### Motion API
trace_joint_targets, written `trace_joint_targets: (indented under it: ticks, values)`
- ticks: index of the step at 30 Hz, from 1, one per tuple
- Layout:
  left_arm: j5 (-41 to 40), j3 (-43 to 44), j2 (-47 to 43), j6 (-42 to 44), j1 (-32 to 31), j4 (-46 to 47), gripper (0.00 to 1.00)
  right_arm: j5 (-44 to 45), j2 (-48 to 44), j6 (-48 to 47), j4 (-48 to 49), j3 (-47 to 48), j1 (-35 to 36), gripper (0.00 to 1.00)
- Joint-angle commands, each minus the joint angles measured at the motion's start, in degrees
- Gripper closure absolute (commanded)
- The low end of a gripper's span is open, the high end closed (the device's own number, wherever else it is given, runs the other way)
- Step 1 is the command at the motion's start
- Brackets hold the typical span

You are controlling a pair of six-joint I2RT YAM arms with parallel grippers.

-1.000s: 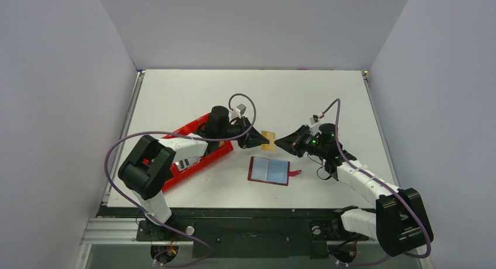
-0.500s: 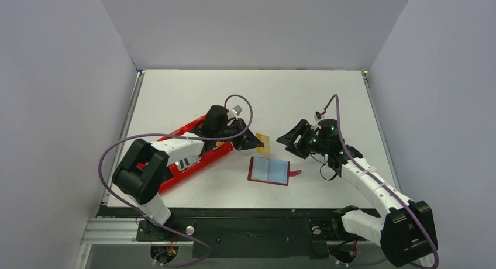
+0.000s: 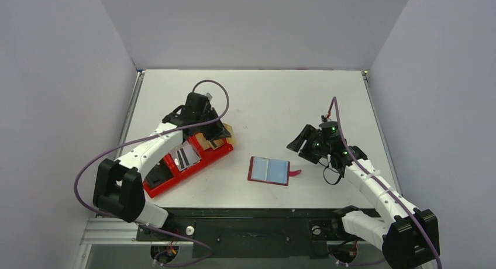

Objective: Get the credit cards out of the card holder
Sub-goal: Place the credit card in the storage box.

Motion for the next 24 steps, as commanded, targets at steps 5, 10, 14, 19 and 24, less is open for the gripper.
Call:
trace_joint_targets:
  ticks: [5, 10, 14, 19, 24]
  values:
    - [-13.83, 1.53, -2.92, 4.83, 5.09, -11.79, 1.0, 4.28, -0.28, -2.63, -2.62, 1.35, 0.42, 0.43]
    - [-14.93, 1.11, -0.46, 4.61, 6.92, -10.07, 1.0, 4.52, -0.21, -3.39, -2.94, 1.19, 0.48, 0.43]
    - [-15.22, 0.9, 1.52, 3.74, 7.99, -7.63, 1.0, 4.34, -0.4, -3.58, -2.99, 1.12, 0.44, 0.43]
    - [-14.26, 0.64, 4.15, 2.36, 8.63, -3.27, 1.0, 4.24, -0.8, -4.08, -3.69, 1.21, 0.44, 0.43]
    - [-13.49, 0.04, 7.06, 1.47, 8.82, 0.89, 1.0, 4.59, -2.14, -4.24, -4.83, 0.76, 0.49, 0.43]
